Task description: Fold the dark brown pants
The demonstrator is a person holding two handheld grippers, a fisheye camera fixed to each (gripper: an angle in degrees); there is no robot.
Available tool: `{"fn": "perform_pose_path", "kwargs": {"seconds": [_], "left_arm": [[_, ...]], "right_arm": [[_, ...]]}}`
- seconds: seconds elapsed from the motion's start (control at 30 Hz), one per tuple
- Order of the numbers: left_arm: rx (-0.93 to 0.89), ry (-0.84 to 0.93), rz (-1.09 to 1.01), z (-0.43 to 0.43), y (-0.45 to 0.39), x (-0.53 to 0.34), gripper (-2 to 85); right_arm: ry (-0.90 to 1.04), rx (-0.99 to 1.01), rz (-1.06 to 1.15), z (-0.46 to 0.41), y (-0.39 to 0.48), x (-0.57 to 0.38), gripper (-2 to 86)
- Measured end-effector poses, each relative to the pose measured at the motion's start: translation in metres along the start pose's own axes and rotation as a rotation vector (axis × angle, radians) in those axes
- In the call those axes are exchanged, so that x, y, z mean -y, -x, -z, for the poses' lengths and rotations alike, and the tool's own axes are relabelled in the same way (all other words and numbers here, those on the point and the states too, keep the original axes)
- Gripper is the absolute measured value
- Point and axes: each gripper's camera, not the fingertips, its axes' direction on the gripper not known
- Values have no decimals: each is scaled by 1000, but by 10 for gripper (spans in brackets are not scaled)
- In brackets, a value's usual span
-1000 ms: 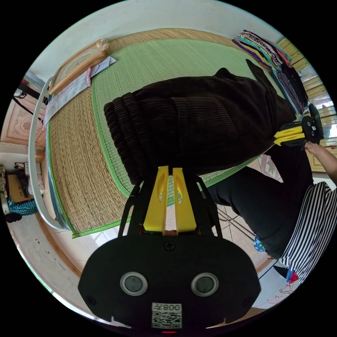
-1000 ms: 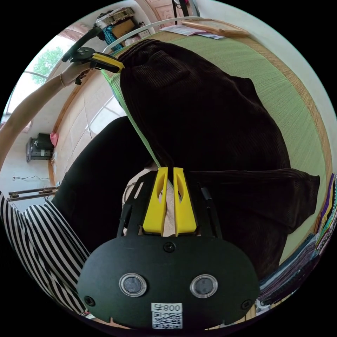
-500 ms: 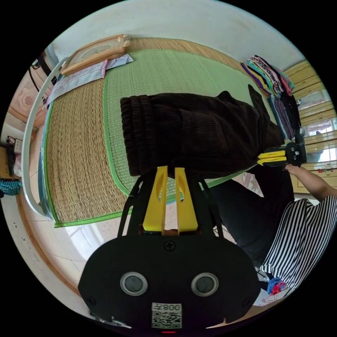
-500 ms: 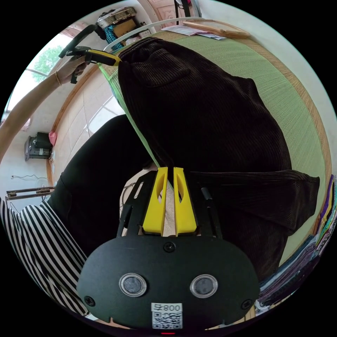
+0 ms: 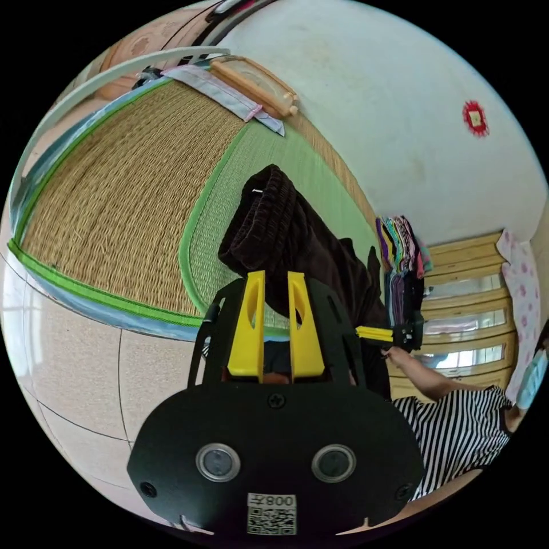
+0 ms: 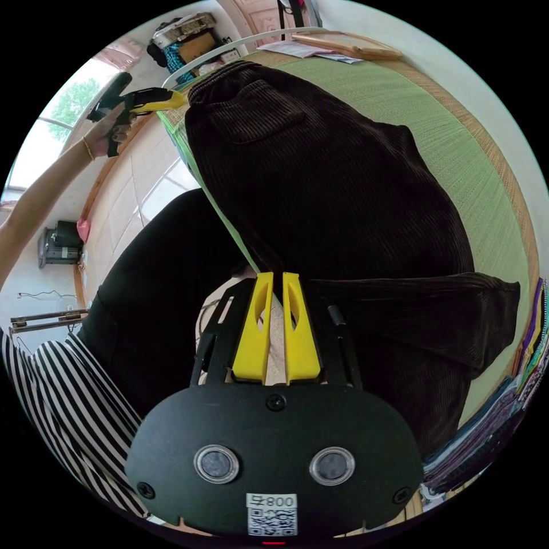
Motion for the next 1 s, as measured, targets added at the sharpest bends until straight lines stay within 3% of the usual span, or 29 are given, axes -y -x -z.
{"fn": "perform_pose_path", "kwargs": {"seconds": [0.17,0.3,0.5,0.7,1.0], "left_arm": [[12,-53,68,-12,12,-1,15],[28,-139,-42,-19,-13,-13,5],[-137,82,-313,-107,-95,-19,2],[-56,329,-422,-198,-151,-15,1],[-15,369,-459,-230,-192,4,1]], "right_arm": [[2,-13,-11,-23,-6,2,35],[-31,33,-64,-37,-20,-3,37],[-100,125,-178,-61,-50,-17,40],[-162,202,-243,-82,-82,-31,34],[-275,290,-416,-110,-161,-77,3]]}}
